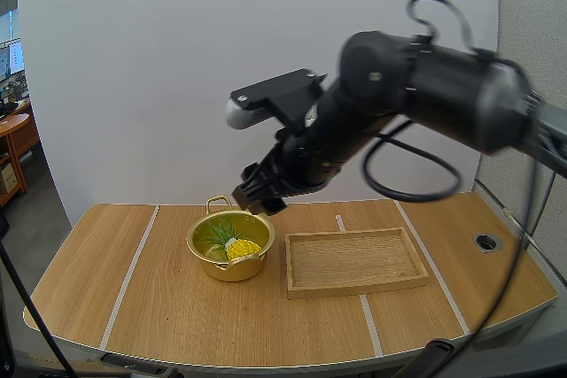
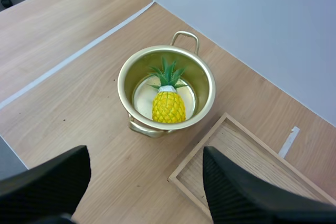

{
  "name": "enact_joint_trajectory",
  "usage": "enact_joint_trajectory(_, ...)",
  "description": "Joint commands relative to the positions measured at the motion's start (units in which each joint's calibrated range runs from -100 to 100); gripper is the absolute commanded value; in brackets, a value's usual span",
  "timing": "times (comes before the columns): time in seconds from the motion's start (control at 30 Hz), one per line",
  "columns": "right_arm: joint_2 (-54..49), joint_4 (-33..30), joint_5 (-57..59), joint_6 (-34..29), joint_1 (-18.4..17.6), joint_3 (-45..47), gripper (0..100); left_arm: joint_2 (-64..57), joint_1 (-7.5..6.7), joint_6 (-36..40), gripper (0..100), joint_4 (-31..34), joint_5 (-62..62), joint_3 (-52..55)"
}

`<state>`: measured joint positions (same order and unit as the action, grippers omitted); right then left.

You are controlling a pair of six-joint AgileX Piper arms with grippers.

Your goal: Open the pot, put the pineapple inside, and close it

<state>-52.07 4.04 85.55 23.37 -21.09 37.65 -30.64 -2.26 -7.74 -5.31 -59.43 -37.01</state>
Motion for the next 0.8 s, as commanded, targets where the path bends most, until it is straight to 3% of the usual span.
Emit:
enact_joint_trajectory(0.0, -5.2, -0.3, 4.8, -1.1, -0.1, 0.2, 100, -0.4, -0.01, 0.6, 0, 0.3, 1.8, -0.5)
enact_joint_trajectory(0.27, -16.2, -1.5, 14.3, -2.1, -0.1, 0.4, 100, -0.4, -0.01, 0.6, 0, 0.3, 1.8, -0.5)
enact_joint_trajectory(0.53, -24.7, -4.4, 14.4, -4.2, 0.8, 0.6, 100, -0.4, -0.01, 0.6, 0, 0.3, 1.8, -0.5)
enact_joint_trajectory(0.77, -27.9, -0.7, 14.4, -4.4, 3.8, 1.2, 100, -0.4, -0.01, 0.6, 0, 0.3, 1.8, -0.5)
